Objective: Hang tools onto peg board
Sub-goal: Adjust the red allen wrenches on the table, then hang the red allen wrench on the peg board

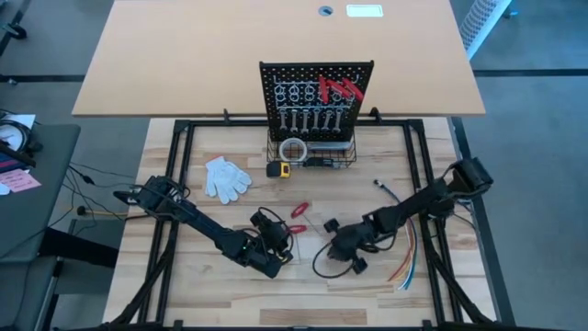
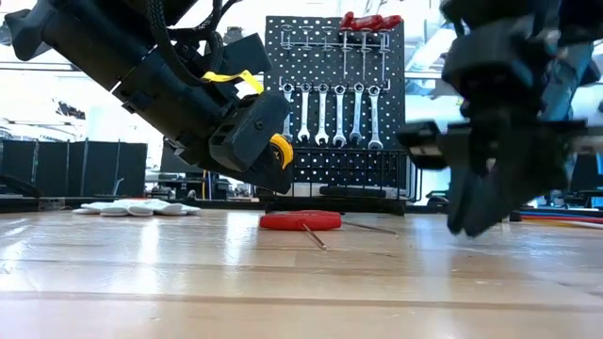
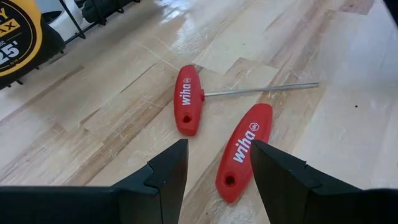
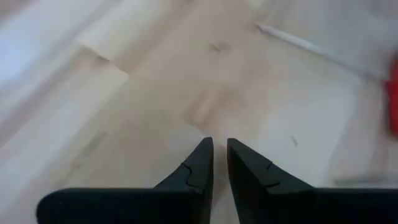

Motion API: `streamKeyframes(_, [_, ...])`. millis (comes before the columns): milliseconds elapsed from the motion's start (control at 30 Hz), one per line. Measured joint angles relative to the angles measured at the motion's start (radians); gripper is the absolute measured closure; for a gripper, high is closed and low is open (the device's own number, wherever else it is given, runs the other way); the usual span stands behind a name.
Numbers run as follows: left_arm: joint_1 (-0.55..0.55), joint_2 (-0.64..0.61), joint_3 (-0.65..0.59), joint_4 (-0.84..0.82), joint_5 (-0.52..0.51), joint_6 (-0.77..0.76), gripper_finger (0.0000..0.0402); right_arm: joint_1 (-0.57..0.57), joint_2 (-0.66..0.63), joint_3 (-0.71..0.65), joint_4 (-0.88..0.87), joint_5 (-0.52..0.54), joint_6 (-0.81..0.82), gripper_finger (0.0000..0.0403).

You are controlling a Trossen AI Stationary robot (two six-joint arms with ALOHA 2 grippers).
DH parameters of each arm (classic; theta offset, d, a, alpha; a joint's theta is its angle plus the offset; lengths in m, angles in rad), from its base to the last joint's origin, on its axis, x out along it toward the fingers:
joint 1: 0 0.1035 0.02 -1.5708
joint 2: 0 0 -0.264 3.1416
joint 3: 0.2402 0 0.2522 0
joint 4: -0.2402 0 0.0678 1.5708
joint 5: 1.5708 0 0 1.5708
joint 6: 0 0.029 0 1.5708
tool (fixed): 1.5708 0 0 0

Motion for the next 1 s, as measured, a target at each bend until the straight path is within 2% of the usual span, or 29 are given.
streamKeyframes(133, [0.000, 0.000, 0.000, 0.000, 0.000, 0.000, 0.0231, -0.057, -0.039, 0.000, 0.032, 0.151, 0.000, 0.0349])
streamKeyframes(200, [0.000, 0.000, 0.000, 0.000, 0.000, 0.000, 0.0231, -0.117, -0.045, 0.001, 0.082, 0.149, 0.000, 0.0347])
streamKeyframes(367, [0.000, 0.000, 0.000, 0.000, 0.000, 0.001, 0.0231, -0.289, -0.014, 0.002, 0.146, -0.054, -0.015, 0.0305])
streamKeyframes(567, [0.000, 0.000, 0.000, 0.003, 0.000, 0.008, 0.0231, -0.427, 0.087, 0.003, 0.312, -0.235, -0.063, 0.0200])
streamKeyframes(700, [0.000, 0.000, 0.000, 0.002, 0.000, 0.008, 0.0231, -0.456, 0.193, 0.018, 0.383, -0.262, -0.088, 0.0150])
streamKeyframes(867, [0.000, 0.000, 0.000, -0.001, 0.000, 0.008, 0.0231, -0.481, 0.266, 0.066, 0.408, -0.277, -0.115, 0.0146])
streamKeyframes(1000, [0.000, 0.000, 0.000, -0.002, 0.000, 0.009, 0.0231, -0.491, 0.301, 0.089, 0.396, -0.345, -0.121, 0.0162])
